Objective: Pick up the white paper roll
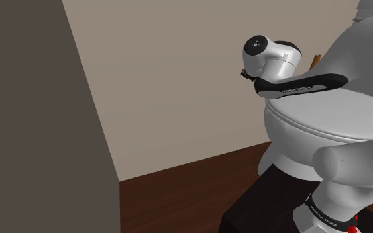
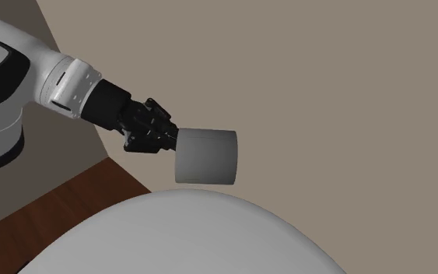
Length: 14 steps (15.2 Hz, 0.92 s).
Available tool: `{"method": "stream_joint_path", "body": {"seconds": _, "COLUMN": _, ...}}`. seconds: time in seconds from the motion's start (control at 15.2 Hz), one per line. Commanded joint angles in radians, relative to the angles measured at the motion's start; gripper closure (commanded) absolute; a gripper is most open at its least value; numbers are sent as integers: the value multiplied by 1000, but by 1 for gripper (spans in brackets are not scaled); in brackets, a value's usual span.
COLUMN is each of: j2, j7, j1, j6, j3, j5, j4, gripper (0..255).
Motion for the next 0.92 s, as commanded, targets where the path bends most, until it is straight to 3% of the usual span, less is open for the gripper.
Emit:
{"method": "stream_joint_path", "body": {"seconds": 0.0, "j2": -4, "j7": -23, "j1": 8, "j6": -15, "j3": -11, "j5": 12, "j4": 16, "gripper": 255}}
{"method": "stream_joint_path", "body": {"seconds": 0.86, "j2": -19, "j7": -146, "j1": 45, "j6": -116, "j3": -63, "j5": 76, "j4": 125, "gripper": 255}}
